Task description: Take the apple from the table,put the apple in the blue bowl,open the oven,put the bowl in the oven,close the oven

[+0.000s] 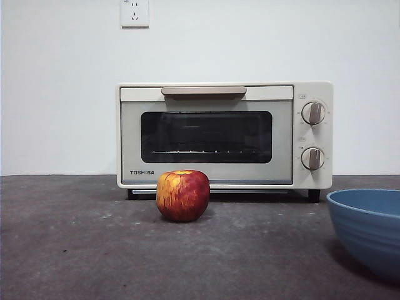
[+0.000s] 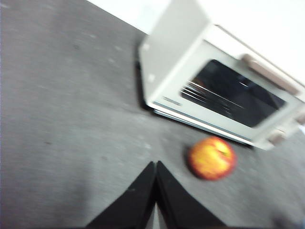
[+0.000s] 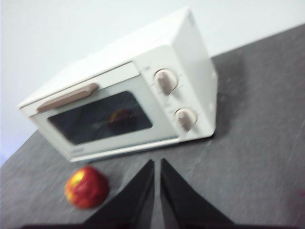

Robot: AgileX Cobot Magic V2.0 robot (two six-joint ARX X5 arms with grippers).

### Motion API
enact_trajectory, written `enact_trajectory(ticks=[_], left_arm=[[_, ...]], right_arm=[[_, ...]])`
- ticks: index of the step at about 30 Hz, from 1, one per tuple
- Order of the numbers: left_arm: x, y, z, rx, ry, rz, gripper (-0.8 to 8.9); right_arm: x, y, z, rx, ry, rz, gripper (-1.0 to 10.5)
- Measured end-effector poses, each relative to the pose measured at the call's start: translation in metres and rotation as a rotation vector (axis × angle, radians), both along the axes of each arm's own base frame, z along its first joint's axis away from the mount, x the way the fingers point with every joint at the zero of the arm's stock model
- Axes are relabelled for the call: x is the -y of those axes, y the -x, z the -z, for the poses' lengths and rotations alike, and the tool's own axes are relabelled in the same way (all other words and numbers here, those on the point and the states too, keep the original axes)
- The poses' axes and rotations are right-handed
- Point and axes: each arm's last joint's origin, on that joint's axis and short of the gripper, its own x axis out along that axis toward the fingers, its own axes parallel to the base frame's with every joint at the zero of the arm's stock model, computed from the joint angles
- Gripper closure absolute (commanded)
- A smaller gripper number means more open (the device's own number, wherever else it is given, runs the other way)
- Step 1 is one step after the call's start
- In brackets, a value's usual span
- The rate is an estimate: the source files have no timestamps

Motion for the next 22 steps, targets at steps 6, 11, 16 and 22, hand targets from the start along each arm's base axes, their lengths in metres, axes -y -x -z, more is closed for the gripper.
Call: enact_trajectory(ticks=[6, 11, 16, 22], left_arm=[[0.003, -0.002, -0.032, -0.093, -0.012, 0.122, 8.06], [0.005, -0.008, -0.053, -0.185, -0.057, 0.252, 8.06], [0.01, -0.017, -0.065, -0.271, -0.082, 0.381, 8.06], [0.017, -0.025, -0.076, -0.324, -0.128, 0.485, 8.06]], right_arm=[[-0.004, -0.005, -0.029, -0.144, 0.049, -0.138, 9.4], [-0.01, -0.016, -0.054, -0.26, 0.117, -0.308, 9.4], [-0.023, -0.03, -0.079, -0.349, 0.23, -0.464, 9.4], [-0.045, -0.044, -0.099, -0.402, 0.385, -0.624, 9.4]])
